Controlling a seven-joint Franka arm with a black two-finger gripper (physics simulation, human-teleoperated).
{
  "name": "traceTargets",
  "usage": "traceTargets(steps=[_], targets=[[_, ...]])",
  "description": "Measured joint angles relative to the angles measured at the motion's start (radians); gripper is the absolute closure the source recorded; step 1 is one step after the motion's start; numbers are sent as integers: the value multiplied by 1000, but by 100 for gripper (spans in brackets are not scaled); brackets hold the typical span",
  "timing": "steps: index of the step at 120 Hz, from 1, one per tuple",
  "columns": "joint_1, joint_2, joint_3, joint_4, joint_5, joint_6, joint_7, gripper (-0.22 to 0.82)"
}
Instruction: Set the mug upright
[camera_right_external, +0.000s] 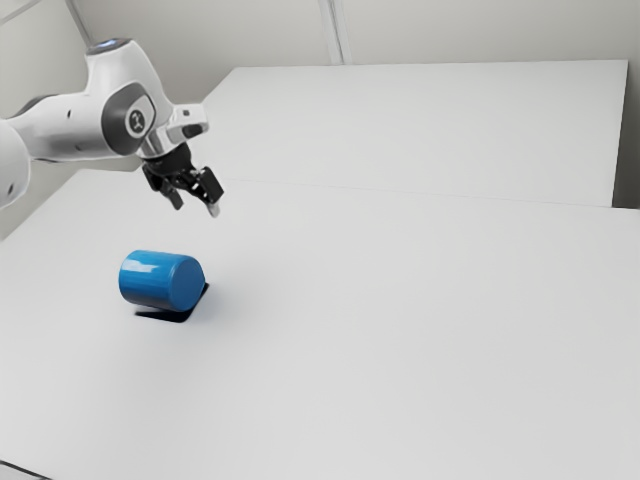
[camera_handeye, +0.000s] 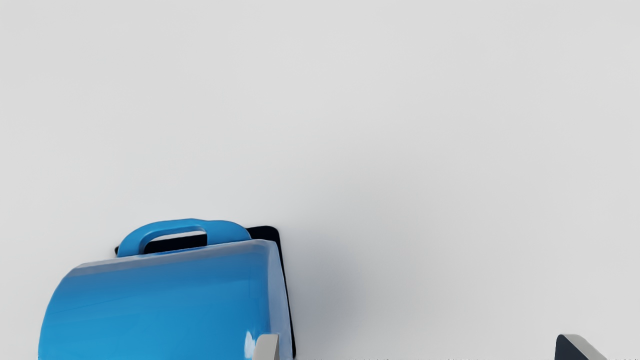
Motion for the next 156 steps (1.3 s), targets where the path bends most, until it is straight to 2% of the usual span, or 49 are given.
traceTargets(steps=[24, 48, 70, 112, 156], targets=[[31, -48, 28, -48, -9, 4, 36, 0], [152, -1, 30, -47, -62, -14, 151, 0], [315, 96, 28, -2, -137, -65, 273, 0], [437, 297, 27, 212, -330, -289, 475, 0], [541, 469, 30, 320, -604, -509, 616, 0]])
